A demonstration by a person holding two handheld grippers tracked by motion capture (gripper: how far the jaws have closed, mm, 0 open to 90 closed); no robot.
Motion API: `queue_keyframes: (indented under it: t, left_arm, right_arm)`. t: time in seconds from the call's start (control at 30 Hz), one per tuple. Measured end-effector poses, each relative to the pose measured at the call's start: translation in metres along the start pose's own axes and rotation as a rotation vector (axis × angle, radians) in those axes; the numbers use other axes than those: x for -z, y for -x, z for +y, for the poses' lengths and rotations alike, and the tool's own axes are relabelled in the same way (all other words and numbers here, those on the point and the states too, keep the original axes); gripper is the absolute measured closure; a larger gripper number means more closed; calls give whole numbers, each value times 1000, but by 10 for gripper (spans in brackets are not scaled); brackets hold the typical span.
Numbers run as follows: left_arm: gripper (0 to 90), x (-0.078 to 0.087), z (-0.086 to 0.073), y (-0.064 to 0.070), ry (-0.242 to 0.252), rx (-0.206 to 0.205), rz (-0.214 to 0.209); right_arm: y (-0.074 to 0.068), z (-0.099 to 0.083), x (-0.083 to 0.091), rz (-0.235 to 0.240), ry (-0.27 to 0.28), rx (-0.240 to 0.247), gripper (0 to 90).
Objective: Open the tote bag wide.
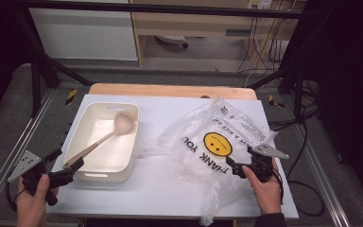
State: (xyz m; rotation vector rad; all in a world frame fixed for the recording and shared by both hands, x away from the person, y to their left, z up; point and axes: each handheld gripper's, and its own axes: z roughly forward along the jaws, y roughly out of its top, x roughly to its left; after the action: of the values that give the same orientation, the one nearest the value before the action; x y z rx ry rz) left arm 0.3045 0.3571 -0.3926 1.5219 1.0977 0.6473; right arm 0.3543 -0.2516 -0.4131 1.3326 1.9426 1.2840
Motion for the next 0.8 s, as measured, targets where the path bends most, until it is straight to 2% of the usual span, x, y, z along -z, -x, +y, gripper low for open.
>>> queue_keyframes:
  t: [0.37, 0.57, 0.8]
  left_arm:
    - [35, 0, 0, 0, -1, -1, -1]
    - [35, -1, 0, 1, -2, -3, -2]
    - [35, -1, 0, 1, -3, -6, -1]
  right_arm:
    - [-11, 3, -2, 7, -9, 26, 35]
    - [-20, 6, -7, -11, -19, 31, 32]
    - [-29, 8, -11, 13, -31, 48, 33]
